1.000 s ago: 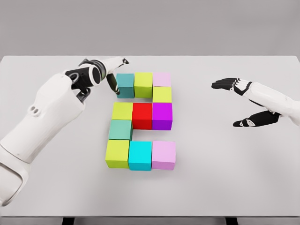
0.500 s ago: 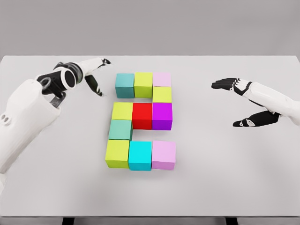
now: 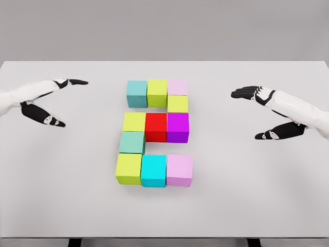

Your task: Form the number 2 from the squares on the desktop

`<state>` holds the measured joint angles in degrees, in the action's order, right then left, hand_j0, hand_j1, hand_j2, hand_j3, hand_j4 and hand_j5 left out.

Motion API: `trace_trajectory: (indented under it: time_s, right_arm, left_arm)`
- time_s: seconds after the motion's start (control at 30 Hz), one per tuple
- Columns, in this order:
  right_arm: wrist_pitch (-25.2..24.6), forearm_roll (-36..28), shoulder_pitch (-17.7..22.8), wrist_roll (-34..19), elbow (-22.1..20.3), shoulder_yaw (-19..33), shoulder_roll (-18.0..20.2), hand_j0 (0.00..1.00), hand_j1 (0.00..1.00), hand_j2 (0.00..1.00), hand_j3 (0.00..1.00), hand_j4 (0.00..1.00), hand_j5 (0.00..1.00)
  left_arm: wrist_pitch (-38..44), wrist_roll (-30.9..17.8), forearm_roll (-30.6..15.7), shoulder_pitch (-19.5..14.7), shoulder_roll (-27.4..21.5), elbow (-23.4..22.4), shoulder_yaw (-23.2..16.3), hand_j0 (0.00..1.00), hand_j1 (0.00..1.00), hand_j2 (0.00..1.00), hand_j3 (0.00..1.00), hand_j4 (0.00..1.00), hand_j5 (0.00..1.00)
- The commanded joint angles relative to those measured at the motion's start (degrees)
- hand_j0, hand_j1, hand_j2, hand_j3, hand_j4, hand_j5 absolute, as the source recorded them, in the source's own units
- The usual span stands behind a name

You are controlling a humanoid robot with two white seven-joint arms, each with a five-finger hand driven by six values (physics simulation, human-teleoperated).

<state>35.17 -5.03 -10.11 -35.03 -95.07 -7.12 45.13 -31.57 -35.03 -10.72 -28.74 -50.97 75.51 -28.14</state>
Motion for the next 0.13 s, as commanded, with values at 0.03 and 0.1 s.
trace_trajectory:
  time_s: [0.03, 0.1]
  right_arm:
    - [-0.2, -0.4, 0.0, 0.0, 0.0, 0.0, 0.0, 1.00, 1.00, 1.00, 1.00, 1.00, 1.00]
    - [-0.2, -0.4, -0.1, 0.0, 0.0, 0.0, 0.0, 1.00, 1.00, 1.00, 1.00, 1.00, 1.00]
  left_arm:
    - [-3.4, 0.0, -4.7, 1.3, -0.7, -2.6, 2.6, 1.00, 1.00, 1.00, 1.00, 1.00, 1.00]
    - [-3.4, 0.0, -4.9, 2.1, -0.6, -2.6, 2.6, 1.00, 1.00, 1.00, 1.00, 1.00, 1.00]
